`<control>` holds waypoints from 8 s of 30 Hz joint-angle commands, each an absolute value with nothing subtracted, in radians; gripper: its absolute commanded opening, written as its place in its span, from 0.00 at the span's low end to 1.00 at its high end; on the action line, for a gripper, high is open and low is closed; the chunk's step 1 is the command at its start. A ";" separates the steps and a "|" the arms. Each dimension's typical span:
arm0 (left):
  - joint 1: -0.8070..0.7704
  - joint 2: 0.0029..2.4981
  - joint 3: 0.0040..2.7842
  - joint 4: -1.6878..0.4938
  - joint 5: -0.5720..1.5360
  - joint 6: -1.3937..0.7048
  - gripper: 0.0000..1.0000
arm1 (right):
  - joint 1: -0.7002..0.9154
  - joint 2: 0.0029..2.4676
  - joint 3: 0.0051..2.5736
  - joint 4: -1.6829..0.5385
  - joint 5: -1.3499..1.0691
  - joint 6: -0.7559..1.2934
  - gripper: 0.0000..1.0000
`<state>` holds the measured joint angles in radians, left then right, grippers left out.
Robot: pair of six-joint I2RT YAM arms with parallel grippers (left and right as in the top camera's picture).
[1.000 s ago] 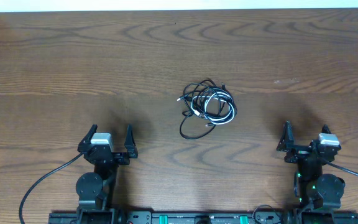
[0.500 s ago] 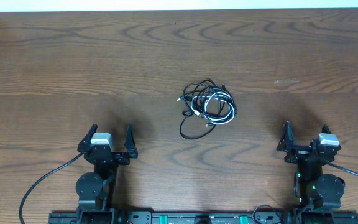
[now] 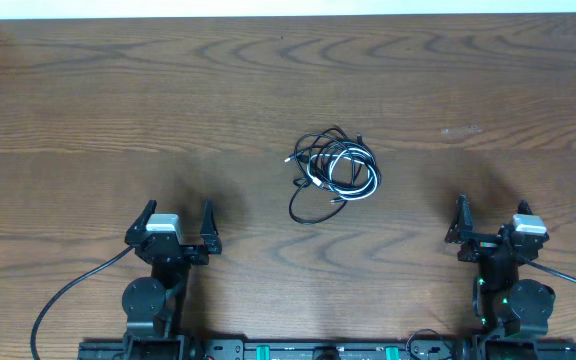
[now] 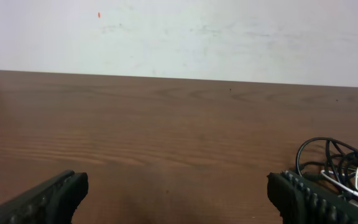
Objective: Untangle cables
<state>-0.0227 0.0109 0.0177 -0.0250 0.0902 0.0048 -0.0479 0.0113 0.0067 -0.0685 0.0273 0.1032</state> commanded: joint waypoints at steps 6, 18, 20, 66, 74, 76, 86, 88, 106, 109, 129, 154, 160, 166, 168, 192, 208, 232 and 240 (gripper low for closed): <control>-0.023 0.005 0.004 -0.066 0.093 0.019 0.98 | -0.041 0.006 0.005 -0.072 0.039 0.115 0.99; -0.023 0.005 0.004 -0.066 0.093 0.019 0.98 | -0.041 0.006 0.005 -0.072 0.039 0.115 0.99; -0.023 0.005 0.004 -0.066 0.093 0.019 0.98 | -0.041 0.006 0.005 -0.072 0.039 0.115 0.99; -0.023 0.005 0.004 0.077 0.093 0.018 0.98 | -0.041 0.006 0.005 -0.072 0.039 0.115 0.99; -0.023 0.005 0.004 0.317 0.093 -0.017 0.98 | -0.041 0.006 0.005 -0.072 0.039 0.115 0.99; -0.023 0.005 0.004 0.360 0.093 -0.028 0.98 | -0.041 0.006 0.005 -0.072 0.039 0.115 0.99; -0.023 0.005 0.004 0.584 0.092 -0.077 0.98 | -0.041 0.006 0.005 -0.072 0.039 0.115 0.99; -0.023 0.005 0.005 0.613 0.091 -0.126 0.98 | -0.041 0.006 0.005 -0.072 0.039 0.115 0.99; -0.023 0.184 0.216 0.687 -0.019 -0.298 0.98 | -0.041 0.006 0.005 -0.072 0.039 0.115 0.99; -0.023 0.288 0.302 0.686 -0.007 -0.298 0.98 | -0.041 0.006 0.005 -0.072 0.039 0.115 0.99; -0.023 0.807 1.084 -0.220 0.396 -0.301 0.98 | -0.041 0.006 0.005 -0.072 0.039 0.115 0.99; -0.024 1.079 1.298 -0.725 0.628 -0.245 0.98 | -0.041 0.006 0.005 -0.072 0.039 0.116 0.99; -0.024 1.111 1.297 -0.727 0.628 -0.245 0.98 | -0.041 0.006 0.005 -0.072 0.039 0.115 0.99; -0.038 1.171 1.297 -0.778 0.628 -0.245 0.98 | -0.041 0.006 0.005 -0.072 0.039 0.115 0.99; -0.073 1.205 1.297 -0.781 0.628 -0.226 0.98 | -0.041 0.006 0.005 -0.072 0.039 0.115 0.99; -0.556 1.571 1.297 -0.625 -0.068 -0.165 0.98 | -0.041 0.006 0.005 -0.072 0.039 0.115 0.99; -0.556 1.835 1.297 -0.446 -0.064 -0.152 0.98 | -0.041 0.006 0.005 -0.072 0.039 0.115 0.99; -0.586 2.037 1.296 -0.246 -0.051 0.123 0.96 | -0.041 0.006 0.005 -0.072 0.039 0.115 0.99; -0.620 2.037 1.295 -0.252 -0.008 0.123 0.66 | -0.041 0.006 0.005 -0.072 0.039 0.115 0.99</control>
<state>-0.6086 2.0205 1.2800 -0.2401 -0.0277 0.1066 -0.0479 0.0116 0.0067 -0.0685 0.0273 0.1032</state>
